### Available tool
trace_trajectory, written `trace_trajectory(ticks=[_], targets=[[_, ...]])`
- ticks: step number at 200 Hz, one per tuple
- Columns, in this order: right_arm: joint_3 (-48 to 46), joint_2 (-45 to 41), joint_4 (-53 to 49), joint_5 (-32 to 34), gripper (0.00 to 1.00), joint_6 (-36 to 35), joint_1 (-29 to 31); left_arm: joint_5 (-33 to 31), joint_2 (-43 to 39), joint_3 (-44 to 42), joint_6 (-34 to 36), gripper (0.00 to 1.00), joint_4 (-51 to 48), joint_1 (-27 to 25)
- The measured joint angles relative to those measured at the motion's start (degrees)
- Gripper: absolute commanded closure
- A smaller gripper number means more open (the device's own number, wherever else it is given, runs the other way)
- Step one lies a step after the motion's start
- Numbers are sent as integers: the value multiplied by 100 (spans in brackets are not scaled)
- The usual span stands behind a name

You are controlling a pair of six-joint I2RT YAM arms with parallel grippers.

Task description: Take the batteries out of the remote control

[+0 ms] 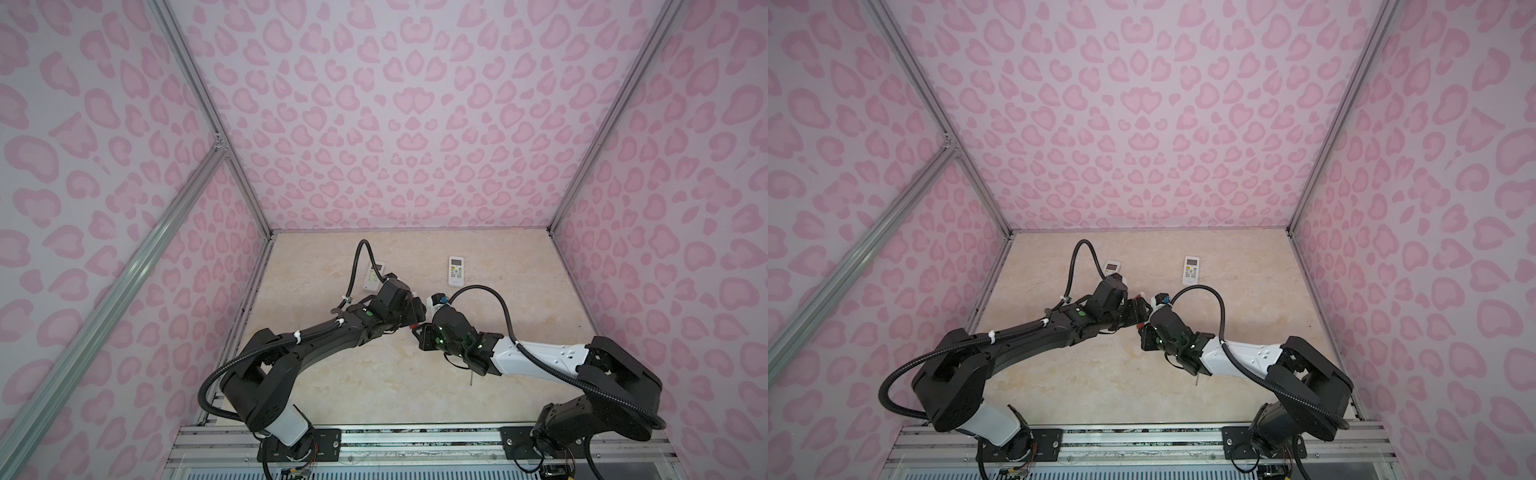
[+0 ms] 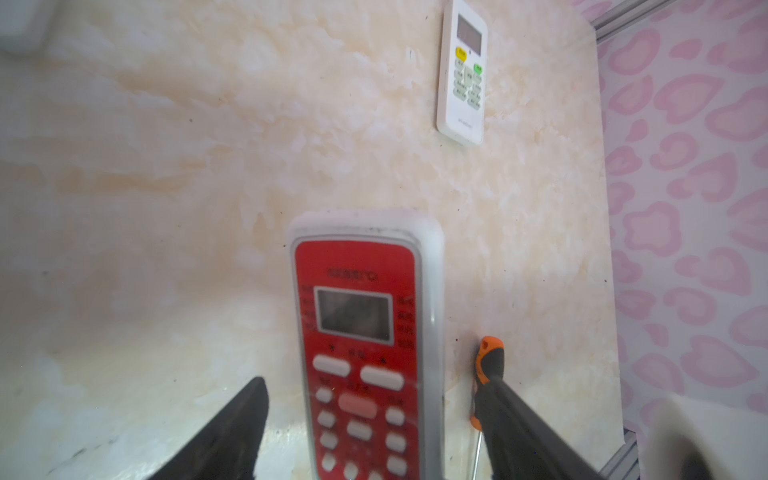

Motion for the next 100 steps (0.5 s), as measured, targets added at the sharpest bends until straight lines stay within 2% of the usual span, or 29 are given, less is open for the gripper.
trace_trajectory(ticks=[49,70,100], targets=[[557,9,-951,1633,95,-1513,787,-107,-1644,-422,-258,26,-560,568],[713,92,-1180,2308,95,-2135,1176,216,-2024,-483,-577,30,-726,944],[850,256,-1300,3187,95,-2852,1663,925,-2096,-505,-896,36,-817,1270]])
